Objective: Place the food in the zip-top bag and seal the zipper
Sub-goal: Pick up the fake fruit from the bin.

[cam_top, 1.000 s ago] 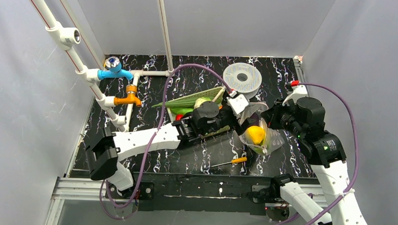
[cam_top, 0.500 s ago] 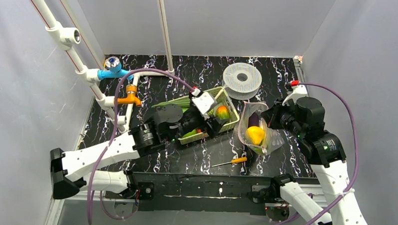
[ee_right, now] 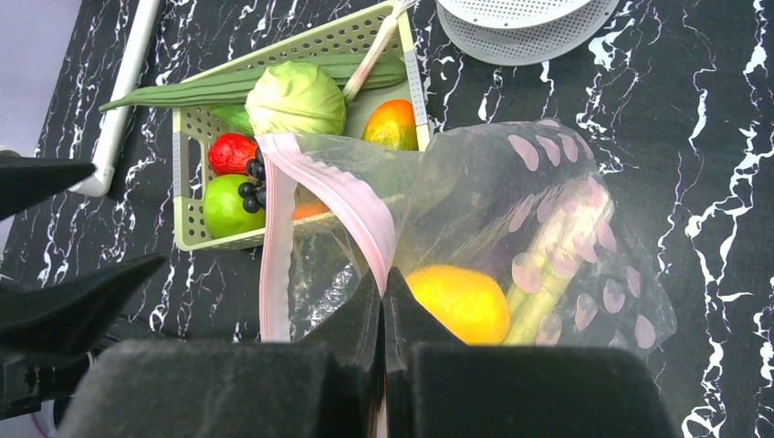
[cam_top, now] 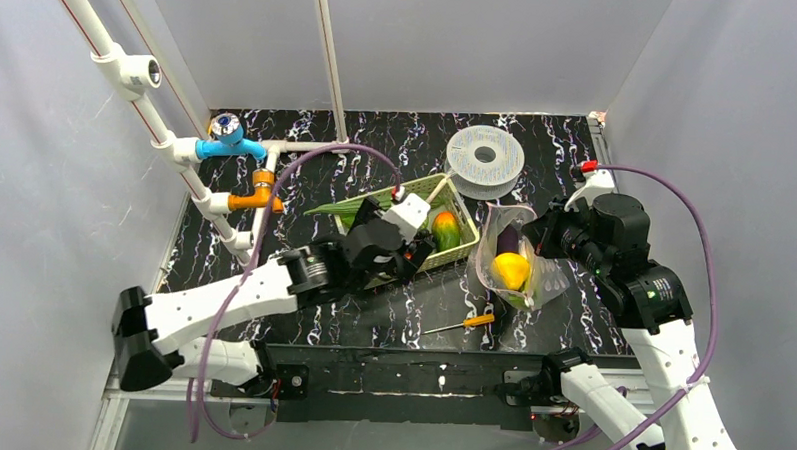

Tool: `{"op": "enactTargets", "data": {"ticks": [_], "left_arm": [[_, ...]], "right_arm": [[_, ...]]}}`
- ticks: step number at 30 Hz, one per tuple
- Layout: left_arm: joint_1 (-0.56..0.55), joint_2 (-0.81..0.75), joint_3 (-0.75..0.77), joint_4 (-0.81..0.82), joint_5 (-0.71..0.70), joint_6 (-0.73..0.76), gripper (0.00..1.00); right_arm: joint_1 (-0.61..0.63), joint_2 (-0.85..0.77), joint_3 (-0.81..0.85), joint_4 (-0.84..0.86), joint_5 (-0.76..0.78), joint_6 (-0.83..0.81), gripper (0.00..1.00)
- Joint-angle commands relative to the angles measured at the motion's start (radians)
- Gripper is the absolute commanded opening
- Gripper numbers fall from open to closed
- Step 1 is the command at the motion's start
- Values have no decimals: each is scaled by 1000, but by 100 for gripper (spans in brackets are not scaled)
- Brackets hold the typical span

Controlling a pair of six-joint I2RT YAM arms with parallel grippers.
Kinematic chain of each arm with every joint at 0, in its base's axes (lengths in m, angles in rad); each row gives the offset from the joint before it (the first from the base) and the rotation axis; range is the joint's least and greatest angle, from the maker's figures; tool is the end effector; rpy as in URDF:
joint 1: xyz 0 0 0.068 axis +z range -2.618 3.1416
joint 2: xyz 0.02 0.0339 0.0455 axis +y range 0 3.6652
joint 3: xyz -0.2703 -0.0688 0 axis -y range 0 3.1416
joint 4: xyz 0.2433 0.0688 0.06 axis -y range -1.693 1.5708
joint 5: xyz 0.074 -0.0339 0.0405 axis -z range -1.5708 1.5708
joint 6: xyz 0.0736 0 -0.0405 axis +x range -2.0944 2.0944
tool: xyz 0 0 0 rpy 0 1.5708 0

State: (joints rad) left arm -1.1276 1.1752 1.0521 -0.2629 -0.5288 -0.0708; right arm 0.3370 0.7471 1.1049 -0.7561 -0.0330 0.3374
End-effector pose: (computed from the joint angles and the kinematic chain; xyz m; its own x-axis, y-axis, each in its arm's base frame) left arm 0.1588 -0.2479 0.3408 -0.2020 0.2832 -0.9375 0.5667 0.8146 0.1239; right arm 0.1545 0.0567 0.3813 -0.4643 0.1879 -0.8655 -0.2178 0.9230 0.3172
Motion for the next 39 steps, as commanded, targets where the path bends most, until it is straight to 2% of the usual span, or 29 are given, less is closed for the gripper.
{"op": "enactTargets", "data": {"ticks": [1, 6, 9, 15, 21, 30, 35, 39], "left_arm": [[68, 104, 75, -208, -63, -165, 96], [198, 194, 98, -295, 32, -333, 96], [233, 226, 103, -296, 59, -362, 95], [237, 232, 69, -140, 106, -236, 90], [272, 284, 65, -7, 270, -166, 88], [307, 462, 171, -16, 326, -130, 87], [306, 510, 169, 1, 340, -140, 79], [307, 528, 164, 8, 351, -154, 70]], "right_arm": [[2, -4, 20, 38, -15, 5, 1], [2, -11, 22, 28, 2, -1, 1], [2, -13, 18, 26, 11, -5, 1], [2, -8, 5, 37, 1, -6, 1], [2, -9, 3, 37, 3, -9, 1], [2, -17, 13, 21, 23, -23, 1], [2, -14, 21, 15, 27, -28, 1], [2, -11, 21, 16, 28, -29, 1]]}}
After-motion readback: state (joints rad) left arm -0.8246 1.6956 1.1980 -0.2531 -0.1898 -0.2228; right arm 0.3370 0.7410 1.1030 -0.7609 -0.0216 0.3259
